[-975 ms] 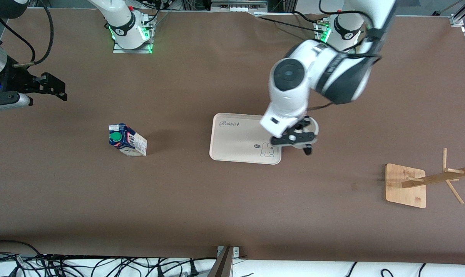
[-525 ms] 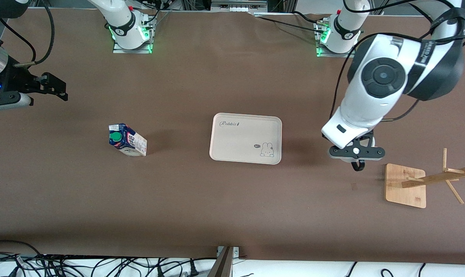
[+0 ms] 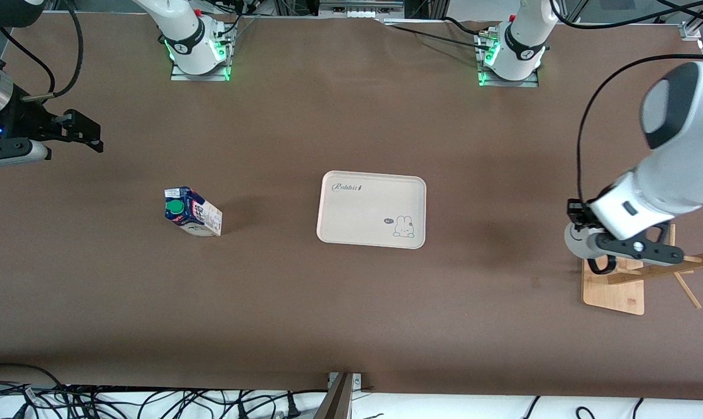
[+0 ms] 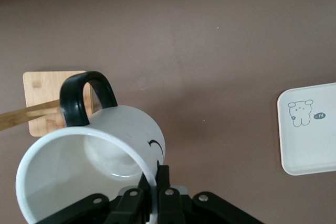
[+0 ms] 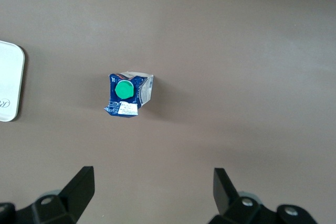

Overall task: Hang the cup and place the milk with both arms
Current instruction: 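Carry the mug with the left gripper to the wooden mug tree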

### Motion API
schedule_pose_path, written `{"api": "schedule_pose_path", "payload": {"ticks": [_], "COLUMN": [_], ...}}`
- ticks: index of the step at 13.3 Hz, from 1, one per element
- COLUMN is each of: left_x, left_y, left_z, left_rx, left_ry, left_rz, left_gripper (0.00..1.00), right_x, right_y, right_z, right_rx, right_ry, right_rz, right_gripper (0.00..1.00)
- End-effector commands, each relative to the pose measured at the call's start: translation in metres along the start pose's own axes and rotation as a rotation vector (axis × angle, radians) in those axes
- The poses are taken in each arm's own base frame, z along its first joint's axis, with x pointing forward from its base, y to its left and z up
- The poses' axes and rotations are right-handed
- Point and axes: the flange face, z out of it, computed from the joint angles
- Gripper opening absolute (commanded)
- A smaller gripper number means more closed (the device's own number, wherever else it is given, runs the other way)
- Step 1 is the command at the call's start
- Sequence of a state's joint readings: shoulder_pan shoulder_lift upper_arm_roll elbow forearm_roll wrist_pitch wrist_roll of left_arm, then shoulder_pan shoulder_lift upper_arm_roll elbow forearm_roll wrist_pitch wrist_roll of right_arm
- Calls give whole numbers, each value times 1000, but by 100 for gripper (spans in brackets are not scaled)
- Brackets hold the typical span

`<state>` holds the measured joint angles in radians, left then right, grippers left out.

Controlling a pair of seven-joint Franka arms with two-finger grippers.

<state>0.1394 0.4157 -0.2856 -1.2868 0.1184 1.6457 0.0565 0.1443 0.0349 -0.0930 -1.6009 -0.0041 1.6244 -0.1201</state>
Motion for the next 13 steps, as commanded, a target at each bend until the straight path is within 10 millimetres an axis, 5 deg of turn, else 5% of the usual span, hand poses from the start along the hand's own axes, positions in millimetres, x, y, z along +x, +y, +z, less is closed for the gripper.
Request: {"api": "schedule_pose_path", "payload": {"ticks": [1, 5, 9, 13], "left_x": [-10, -21, -28, -30], "left_y": [-33, -72, -125, -140], "left_z": [-21, -29, -13, -4], "left_rx": [-36, -35, -71, -89], "left_ry": [0, -11, -13, -20], "left_rz": [10, 62, 88, 72], "left_gripper": [0, 0, 0, 0], "right_x": [2, 2, 2, 1], "right_y": [-4, -2, -1, 2], "right_z": [-6, -6, -5, -5], "right_rx": [-5, -2, -3, -1], "right_ry": [6, 10, 8, 2], "right_rz": [-4, 1, 3, 9], "right_gripper": [100, 100, 100, 100]}}
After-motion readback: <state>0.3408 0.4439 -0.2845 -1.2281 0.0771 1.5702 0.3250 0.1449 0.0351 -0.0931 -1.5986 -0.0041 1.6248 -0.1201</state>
